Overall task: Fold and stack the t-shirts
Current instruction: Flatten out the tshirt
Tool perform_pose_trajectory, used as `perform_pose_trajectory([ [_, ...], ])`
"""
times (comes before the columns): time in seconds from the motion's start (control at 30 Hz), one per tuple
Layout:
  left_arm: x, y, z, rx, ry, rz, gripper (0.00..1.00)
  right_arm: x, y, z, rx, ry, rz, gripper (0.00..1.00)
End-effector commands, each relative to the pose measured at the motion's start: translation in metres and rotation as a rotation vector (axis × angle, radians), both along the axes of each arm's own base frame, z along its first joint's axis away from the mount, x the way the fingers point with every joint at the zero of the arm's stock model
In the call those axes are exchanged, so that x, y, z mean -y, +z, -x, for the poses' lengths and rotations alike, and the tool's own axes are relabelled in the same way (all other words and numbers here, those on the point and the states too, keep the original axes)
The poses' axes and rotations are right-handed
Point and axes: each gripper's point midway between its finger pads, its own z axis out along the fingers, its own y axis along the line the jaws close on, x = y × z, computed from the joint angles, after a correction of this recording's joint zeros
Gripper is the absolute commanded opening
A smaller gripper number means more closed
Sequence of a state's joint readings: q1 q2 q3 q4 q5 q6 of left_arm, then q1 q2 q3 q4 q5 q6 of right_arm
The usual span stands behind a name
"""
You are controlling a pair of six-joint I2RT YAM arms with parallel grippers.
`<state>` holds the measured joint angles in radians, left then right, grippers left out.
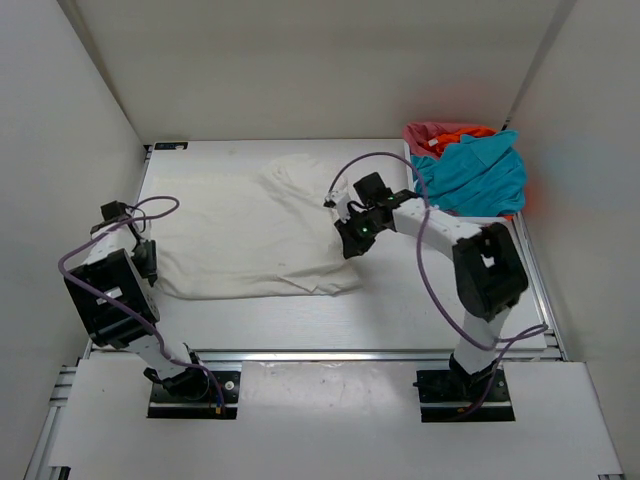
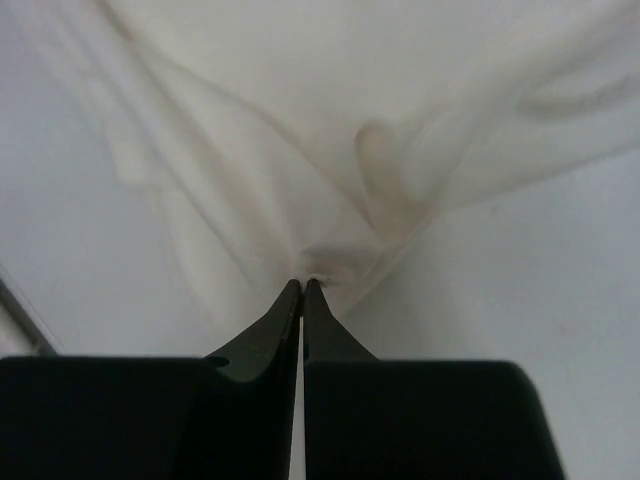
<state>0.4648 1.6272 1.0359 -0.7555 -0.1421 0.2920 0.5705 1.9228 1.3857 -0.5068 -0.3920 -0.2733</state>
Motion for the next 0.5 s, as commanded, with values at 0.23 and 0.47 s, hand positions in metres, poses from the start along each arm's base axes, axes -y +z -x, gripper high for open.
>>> perform_pose_trajectory([
  [0.23,-0.007,0.021,0.001,0.052,-0.050,-0.057,0.50,0.079,0.025,0.132,-0.030,0.401,0.208,0.08],
  [0.47,0.002,0.017,0.010,0.013,-0.137,-0.097,0.50,0.134,-0.013,0.201,-0.187,0.458,0.347,0.17],
])
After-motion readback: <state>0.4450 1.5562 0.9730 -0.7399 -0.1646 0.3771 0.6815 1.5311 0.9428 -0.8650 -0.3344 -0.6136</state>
